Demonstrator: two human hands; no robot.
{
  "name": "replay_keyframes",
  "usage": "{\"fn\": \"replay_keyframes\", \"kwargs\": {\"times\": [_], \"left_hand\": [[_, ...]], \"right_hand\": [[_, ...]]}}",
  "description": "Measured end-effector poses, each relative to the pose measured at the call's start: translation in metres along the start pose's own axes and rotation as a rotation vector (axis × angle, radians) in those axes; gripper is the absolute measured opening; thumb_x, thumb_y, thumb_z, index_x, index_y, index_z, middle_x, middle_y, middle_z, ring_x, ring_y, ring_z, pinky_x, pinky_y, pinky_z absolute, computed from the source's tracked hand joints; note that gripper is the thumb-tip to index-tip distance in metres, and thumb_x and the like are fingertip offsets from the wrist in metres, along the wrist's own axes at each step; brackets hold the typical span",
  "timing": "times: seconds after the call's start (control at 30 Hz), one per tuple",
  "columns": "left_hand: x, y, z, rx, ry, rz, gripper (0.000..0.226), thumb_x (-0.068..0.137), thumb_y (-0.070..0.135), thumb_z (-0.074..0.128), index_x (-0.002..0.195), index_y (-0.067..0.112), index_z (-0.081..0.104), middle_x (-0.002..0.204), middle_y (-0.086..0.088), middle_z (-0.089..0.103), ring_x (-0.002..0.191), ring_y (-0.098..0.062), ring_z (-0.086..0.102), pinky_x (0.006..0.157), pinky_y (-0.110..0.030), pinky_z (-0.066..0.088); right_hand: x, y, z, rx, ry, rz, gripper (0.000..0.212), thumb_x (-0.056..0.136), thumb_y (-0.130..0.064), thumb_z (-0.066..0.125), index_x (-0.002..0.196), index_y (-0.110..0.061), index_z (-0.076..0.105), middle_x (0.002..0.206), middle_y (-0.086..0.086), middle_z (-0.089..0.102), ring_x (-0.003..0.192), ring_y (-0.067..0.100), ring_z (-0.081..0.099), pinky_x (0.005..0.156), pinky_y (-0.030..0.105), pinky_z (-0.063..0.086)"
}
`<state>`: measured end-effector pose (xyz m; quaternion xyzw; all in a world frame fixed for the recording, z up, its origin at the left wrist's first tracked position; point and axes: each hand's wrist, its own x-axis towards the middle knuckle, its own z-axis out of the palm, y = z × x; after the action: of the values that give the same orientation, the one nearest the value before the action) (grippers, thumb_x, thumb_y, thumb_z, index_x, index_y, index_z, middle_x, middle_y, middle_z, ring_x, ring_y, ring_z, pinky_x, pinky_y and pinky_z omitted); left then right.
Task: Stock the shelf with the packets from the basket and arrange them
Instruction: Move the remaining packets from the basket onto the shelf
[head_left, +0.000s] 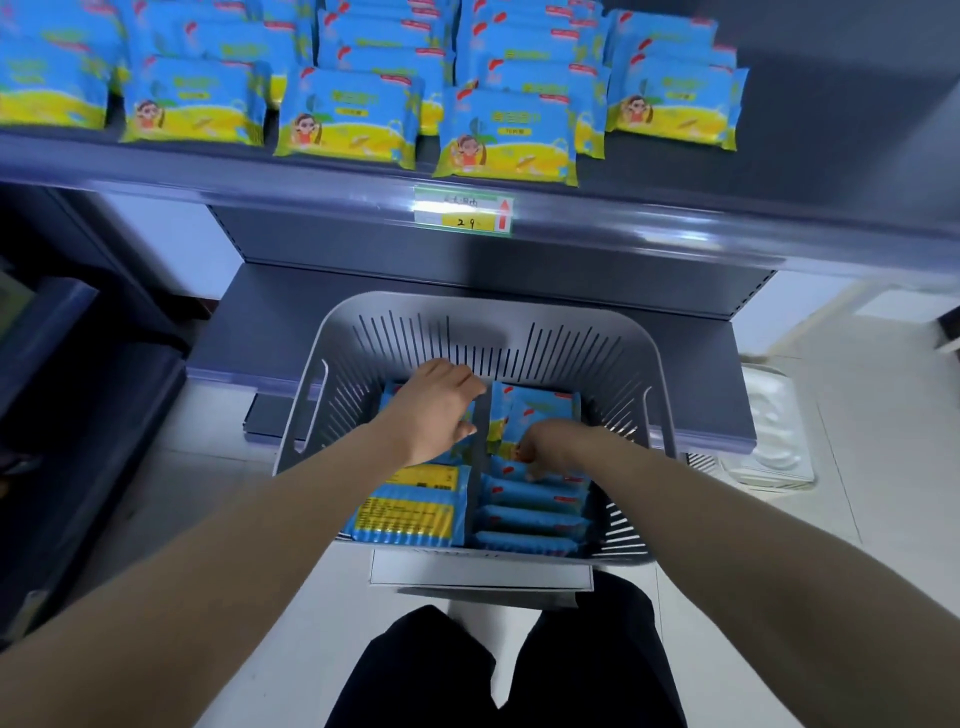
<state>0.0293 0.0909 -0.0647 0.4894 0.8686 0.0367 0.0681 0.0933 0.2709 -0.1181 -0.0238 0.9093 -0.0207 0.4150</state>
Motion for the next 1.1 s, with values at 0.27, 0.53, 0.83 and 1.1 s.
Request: {"fn": "replay_keyframes", "kwargs": {"times": [0.27, 0.53, 0.83, 1.1], "left_hand": [[0.009, -0.001, 0.006, -0.020, -0.010, -0.013, 0.048, 0.088, 0.029, 0.060, 0.131, 0.011, 0.048, 0.125, -0.005, 0.052, 0.119, -0.024, 0.044, 0.107, -0.031, 0.023], [0.054, 0.010, 0.025, 0.005, -0.076, 0.005, 0.042, 0.087, 0.031, 0.062, 0.122, 0.010, 0.052, 0.118, -0.007, 0.056, 0.112, -0.026, 0.050, 0.099, -0.032, 0.031], [0.100, 0.037, 0.063, 0.071, -0.360, 0.049, 0.062, 0.087, 0.038, 0.061, 0.138, 0.012, 0.039, 0.137, -0.008, 0.045, 0.126, -0.027, 0.041, 0.107, -0.037, 0.028], [0.099, 0.037, 0.067, -0.083, -0.466, -0.023, 0.045, 0.078, 0.034, 0.072, 0.114, 0.008, 0.063, 0.114, -0.009, 0.062, 0.104, -0.025, 0.055, 0.087, -0.033, 0.047]], "right_hand": [[-0.020, 0.018, -0.033, 0.106, 0.111, 0.025, 0.024, 0.089, -0.011, 0.052, 0.112, -0.009, 0.056, 0.115, 0.009, 0.059, 0.098, 0.026, 0.058, 0.080, 0.030, 0.048], [-0.097, 0.051, -0.121, 0.200, 0.427, 0.111, 0.044, 0.092, -0.009, 0.046, 0.135, -0.007, 0.037, 0.128, 0.020, 0.053, 0.109, 0.035, 0.054, 0.073, 0.030, 0.040], [-0.122, 0.065, -0.127, 0.294, 0.487, 0.106, 0.050, 0.088, -0.002, 0.045, 0.135, -0.012, 0.031, 0.110, 0.013, 0.052, 0.078, 0.024, 0.047, 0.050, 0.029, 0.032], [-0.118, 0.073, -0.123, 0.323, 0.483, 0.048, 0.047, 0.092, -0.003, 0.039, 0.135, -0.022, 0.034, 0.116, 0.012, 0.053, 0.091, 0.028, 0.052, 0.068, 0.033, 0.039]]}}
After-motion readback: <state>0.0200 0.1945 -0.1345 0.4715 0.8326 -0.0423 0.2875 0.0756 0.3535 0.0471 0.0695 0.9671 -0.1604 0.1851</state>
